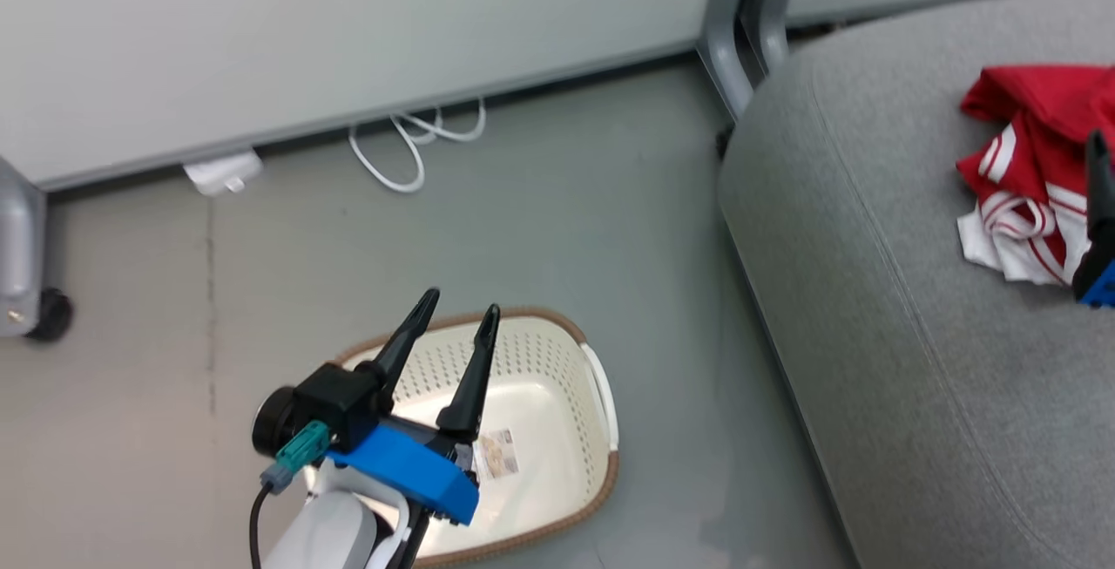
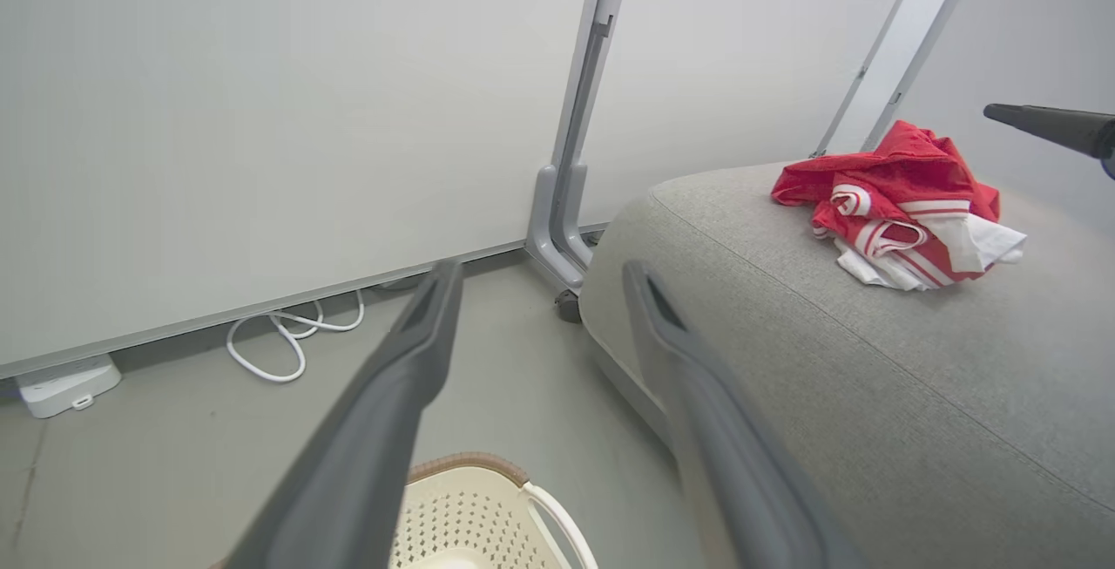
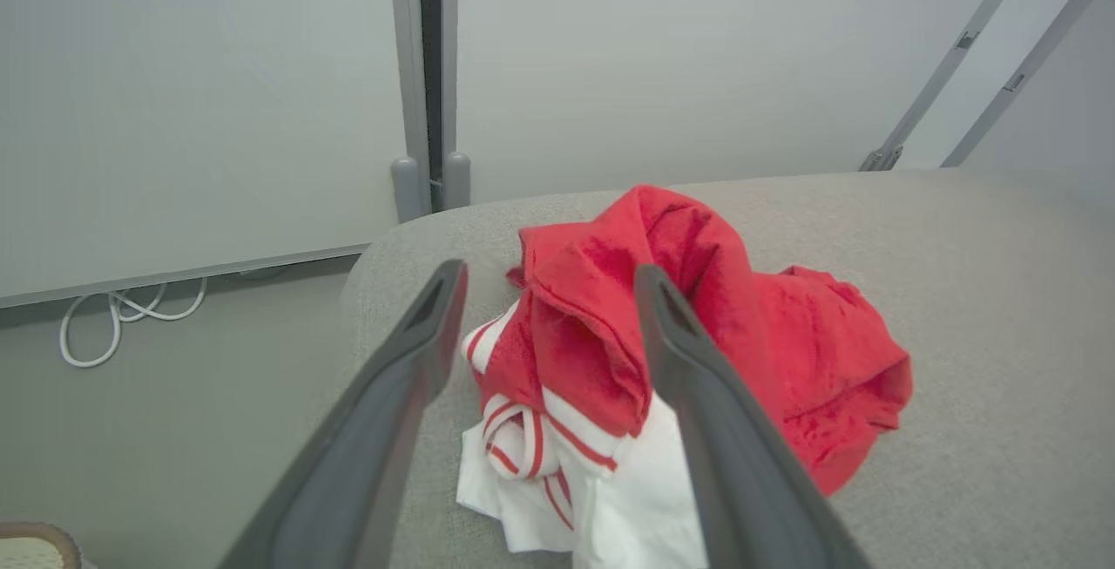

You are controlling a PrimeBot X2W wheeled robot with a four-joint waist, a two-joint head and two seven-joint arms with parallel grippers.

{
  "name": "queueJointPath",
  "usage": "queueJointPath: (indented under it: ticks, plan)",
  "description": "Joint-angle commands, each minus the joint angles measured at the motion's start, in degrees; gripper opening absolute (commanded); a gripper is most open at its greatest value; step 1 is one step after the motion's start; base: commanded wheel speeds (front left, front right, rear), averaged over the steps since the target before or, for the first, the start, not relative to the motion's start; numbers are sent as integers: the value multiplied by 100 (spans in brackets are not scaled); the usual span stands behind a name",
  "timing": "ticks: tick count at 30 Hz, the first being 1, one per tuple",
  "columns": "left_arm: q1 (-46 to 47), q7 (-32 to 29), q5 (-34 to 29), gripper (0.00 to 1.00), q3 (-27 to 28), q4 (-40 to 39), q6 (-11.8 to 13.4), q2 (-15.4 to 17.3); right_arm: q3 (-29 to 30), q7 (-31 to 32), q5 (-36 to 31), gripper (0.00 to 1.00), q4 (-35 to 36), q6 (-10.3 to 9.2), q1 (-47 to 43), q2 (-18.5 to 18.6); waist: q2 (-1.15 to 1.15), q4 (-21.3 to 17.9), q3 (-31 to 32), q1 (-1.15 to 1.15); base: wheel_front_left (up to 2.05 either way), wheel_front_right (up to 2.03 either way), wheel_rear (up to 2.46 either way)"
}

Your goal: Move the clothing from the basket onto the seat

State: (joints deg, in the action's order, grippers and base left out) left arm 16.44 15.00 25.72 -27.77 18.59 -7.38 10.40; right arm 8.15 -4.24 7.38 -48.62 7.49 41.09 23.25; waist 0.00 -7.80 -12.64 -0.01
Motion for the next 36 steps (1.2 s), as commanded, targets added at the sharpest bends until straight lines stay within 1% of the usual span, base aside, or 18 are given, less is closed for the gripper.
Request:
queueJointPath:
  ticks: [1, 6, 11, 16, 20, 24, 27, 36]
  plan:
    - [-125, 26, -6, 100, 72, 25, -16, -26, -27, 37, 78, 100, 152, 1, -223, -19, 0, 288, 406, 1, 0, 0, 0]
    - [-463, 26, -34, 100, 419, 85, -16, -134, -98, 291, 269, 100, 1228, 1, -1060, -198, 0, 527, 768, 1, 0, 0, 0]
    - [-756, 26, -126, 100, 795, 115, -16, -236, -85, 569, 303, 100, 2408, 1, -1972, -528, 0, 738, 1035, 1, 0, 0, 0]
    - [-953, 26, -166, 100, 1107, 143, -16, -248, -28, 746, 220, 100, 3358, 1, -2750, -965, 0, 896, 1200, 1, 0, 0, 0]
    - [-1055, 26, -185, 100, 1271, 166, -16, -269, 6, 812, 77, 100, 3937, 1, -3254, -1346, 0, 1012, 1278, 1, 0, 0, 0]
    - [-1092, 26, -211, 100, 1414, 182, -16, -290, 64, 835, -64, 100, 4347, 1, -3694, -1661, 0, 1146, 1317, 1, 0, 0, 0]
    - [-1146, 26, -229, 100, 1499, 191, -16, -311, 10, 828, -136, 100, 4541, 1, -3916, -1823, 0, 1210, 1318, 1, 0, 0, 0]
    - [-1230, 26, -345, 100, 1786, 336, -16, -380, -48, 674, -251, 100, 4652, 1, -4269, -2020, 0, 1323, 1311, 1, 0, 0, 0]
